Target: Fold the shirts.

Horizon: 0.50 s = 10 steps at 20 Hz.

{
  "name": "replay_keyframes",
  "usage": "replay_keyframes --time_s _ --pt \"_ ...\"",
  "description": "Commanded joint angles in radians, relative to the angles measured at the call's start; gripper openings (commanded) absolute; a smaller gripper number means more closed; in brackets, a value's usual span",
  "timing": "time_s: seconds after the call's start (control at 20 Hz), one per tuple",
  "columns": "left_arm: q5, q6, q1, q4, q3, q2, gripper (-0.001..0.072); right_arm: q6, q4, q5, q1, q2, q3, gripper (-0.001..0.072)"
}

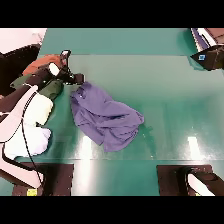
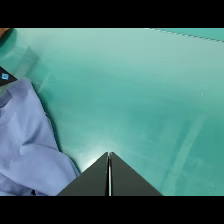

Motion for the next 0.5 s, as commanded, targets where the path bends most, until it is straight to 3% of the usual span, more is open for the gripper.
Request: replay_keyframes --time_s 0.0,0.1,0.15,0.3,0.45 --pt "-0.061 0.06 0.0 -0.034 0.016 -0.042 0.0435 0.011 0.0 -0.018 0.0 0.0 -0.003 0.0014" --pt "-0.063 0.091 0.0 -0.081 0.018 -0.043 0.0412 0.012 0.0 -0.024 0.0 -0.001 -0.004 0.0014" --pt "-0.066 0.111 0.0 -0.107 0.026 -0.043 0.0348 0.015 0.0 -0.023 0.0 -0.001 -0.004 0.0014" --pt "-0.1 0.114 0.0 -0.125 0.079 -0.043 0.0029 0.038 -0.013 0.0 0.0 -0.001 -0.005 0.0014" --pt "-0.176 0.114 0.0 -0.115 0.182 -0.033 0.0026 0.143 -0.078 0.03 0.0 0.0 -0.07 0.0014"
